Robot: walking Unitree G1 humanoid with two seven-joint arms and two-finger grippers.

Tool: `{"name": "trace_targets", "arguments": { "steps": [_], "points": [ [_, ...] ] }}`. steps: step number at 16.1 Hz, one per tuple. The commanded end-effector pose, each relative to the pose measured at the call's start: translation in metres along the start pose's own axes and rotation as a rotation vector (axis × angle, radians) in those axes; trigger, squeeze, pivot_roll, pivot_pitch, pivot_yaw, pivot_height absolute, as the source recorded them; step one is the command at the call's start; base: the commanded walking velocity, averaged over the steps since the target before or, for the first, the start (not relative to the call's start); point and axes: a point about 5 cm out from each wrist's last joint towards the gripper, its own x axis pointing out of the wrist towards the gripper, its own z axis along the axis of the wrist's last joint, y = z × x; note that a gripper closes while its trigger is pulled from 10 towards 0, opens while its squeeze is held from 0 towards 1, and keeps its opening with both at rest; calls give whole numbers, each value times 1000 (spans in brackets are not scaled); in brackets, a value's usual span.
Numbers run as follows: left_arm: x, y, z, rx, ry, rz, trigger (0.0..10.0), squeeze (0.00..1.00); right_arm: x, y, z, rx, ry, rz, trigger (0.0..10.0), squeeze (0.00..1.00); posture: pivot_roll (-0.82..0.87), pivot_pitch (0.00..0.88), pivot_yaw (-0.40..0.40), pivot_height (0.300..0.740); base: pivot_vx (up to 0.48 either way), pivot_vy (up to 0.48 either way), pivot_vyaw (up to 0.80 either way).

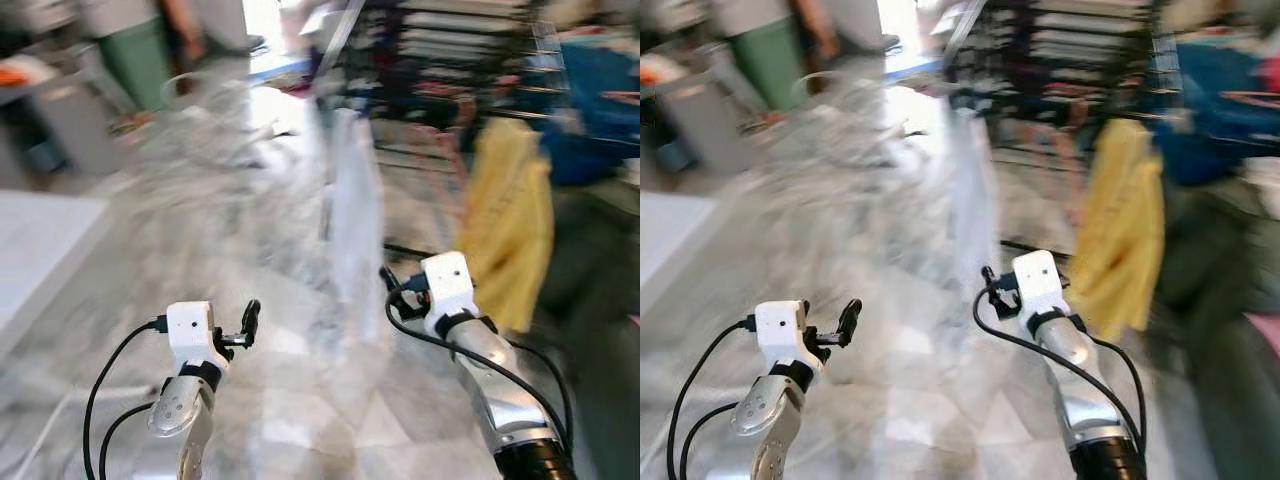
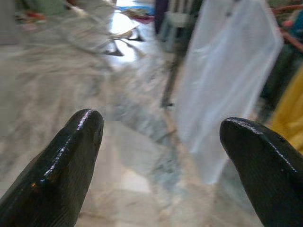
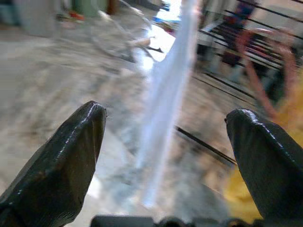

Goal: Hang hanger

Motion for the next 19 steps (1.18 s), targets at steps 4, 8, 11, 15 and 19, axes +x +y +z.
{"name": "trace_targets", "arguments": {
  "steps": [4,8,11,15,19],
  "points": [
    [9,7,4,41,-13,62,10000,0,5,-5,2,-3,-15,0,10000,0,-74,0,43,740,0,0,800],
    [9,21,1,64,-3,141,10000,0,7,-12,2,-8,-17,-22,10000,0,-73,0,50,740,0,0,800],
    [5,31,-3,87,9,225,10000,0,3,-13,-1,-1,-14,-62,10000,0,-73,0,55,740,0,0,800],
    [-1,31,-8,71,20,205,10000,0,-3,-23,-18,62,58,-159,10000,0,-76,0,65,740,0,0,0],
    [1,32,-7,71,19,209,10000,0,-1,-24,-18,69,67,-168,10000,0,-77,0,66,740,0,0,0]
  ]
}}
